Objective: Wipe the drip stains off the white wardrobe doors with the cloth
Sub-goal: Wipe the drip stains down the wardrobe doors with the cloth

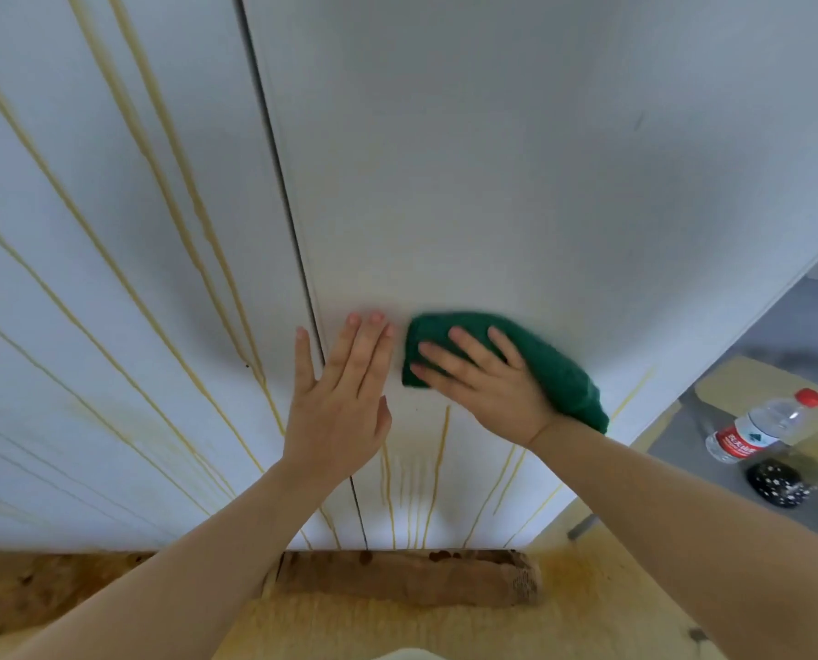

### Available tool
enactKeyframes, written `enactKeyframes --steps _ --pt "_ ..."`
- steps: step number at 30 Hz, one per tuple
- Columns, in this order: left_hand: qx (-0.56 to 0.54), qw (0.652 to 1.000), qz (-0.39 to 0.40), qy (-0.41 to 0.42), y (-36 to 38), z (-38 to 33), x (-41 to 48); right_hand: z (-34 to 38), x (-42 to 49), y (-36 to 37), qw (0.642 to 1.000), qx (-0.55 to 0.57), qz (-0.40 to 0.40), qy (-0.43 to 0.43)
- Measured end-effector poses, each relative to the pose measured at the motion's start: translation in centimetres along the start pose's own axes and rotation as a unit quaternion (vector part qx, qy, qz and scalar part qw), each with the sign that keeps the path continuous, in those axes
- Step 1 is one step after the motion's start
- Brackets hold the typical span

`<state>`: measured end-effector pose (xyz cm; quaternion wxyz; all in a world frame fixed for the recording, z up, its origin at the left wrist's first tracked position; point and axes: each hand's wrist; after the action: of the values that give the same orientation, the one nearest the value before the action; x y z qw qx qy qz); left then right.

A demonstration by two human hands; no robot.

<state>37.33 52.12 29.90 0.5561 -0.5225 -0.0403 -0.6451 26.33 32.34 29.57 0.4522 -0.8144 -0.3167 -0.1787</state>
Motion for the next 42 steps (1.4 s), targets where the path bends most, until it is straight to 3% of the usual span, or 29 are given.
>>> enactKeyframes --steps 4,9,12,14,17,20,25,28,30,35,37,39,41,42 --pt "0.004 1.0 0.006 0.006 -0.1 -1.5 0.4 -1.3 -3.3 0.2 0.994 0.009 0.064 -0.085" --pt "0.0 1.0 -0.005 0.018 -0.3 -3.8 1.6 -5.8 -1.0 -2.9 0.995 0.002 -0.089 0.034" --pt "0.002 1.0 -0.005 0.029 -0.3 -4.6 2.4 -7.1 -2.1 -2.9 0.994 -0.024 -0.099 0.036" --pt "-0.004 0.999 0.001 0.052 -0.6 -5.4 2.6 -5.9 -5.0 -1.3 0.999 -0.028 -0.036 -0.007" --pt "-0.002 0.998 -0.002 0.059 -0.9 -5.9 2.9 -5.0 -9.7 0.4 0.98 -0.042 0.099 -0.17" --pt "0.004 0.998 -0.016 0.055 -1.2 -5.3 3.8 -7.6 -9.9 0.0 0.965 -0.062 0.078 -0.242" --pt "-0.012 0.997 -0.029 0.072 -0.9 -5.8 4.6 -10.1 -7.9 -3.1 0.999 -0.011 -0.022 -0.047" --pt "-0.017 0.996 -0.02 0.09 -1.0 -6.6 4.1 -6.4 -7.9 -2.3 0.987 0.004 -0.095 0.13" --pt "-0.01 0.995 -0.02 0.099 -1.0 -6.8 4.0 -3.1 -8.7 -0.7 0.971 0.032 -0.094 0.219" --pt "-0.015 0.994 -0.04 0.098 -1.5 -6.7 4.7 -3.3 -11.3 -1.4 0.982 0.063 -0.013 0.18" --pt "-0.023 0.994 -0.051 0.089 -1.8 -7.1 5.1 -4.6 -11.2 -2.3 0.95 0.087 -0.064 0.292" --pt "-0.025 0.995 -0.055 0.085 -2.1 -7.6 5.1 -4.6 -10.4 -2.5 0.878 0.117 -0.133 0.445" --pt "-0.03 0.994 -0.051 0.088 -2.4 -8.0 5.1 -2.9 -9.2 -2.2 0.769 0.201 -0.168 0.583" --pt "-0.03 0.994 -0.049 0.088 -2.5 -8.1 5.1 -1.7 -8.4 -2.1 0.692 0.264 -0.179 0.647"
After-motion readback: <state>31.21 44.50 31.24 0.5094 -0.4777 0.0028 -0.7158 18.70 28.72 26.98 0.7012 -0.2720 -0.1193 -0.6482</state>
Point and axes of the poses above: each hand's wrist, its own x-axis towards the middle knuckle, its own y-axis out of the palm, z = x × y, and after that the axes turned 13 degrees about x, right-handed
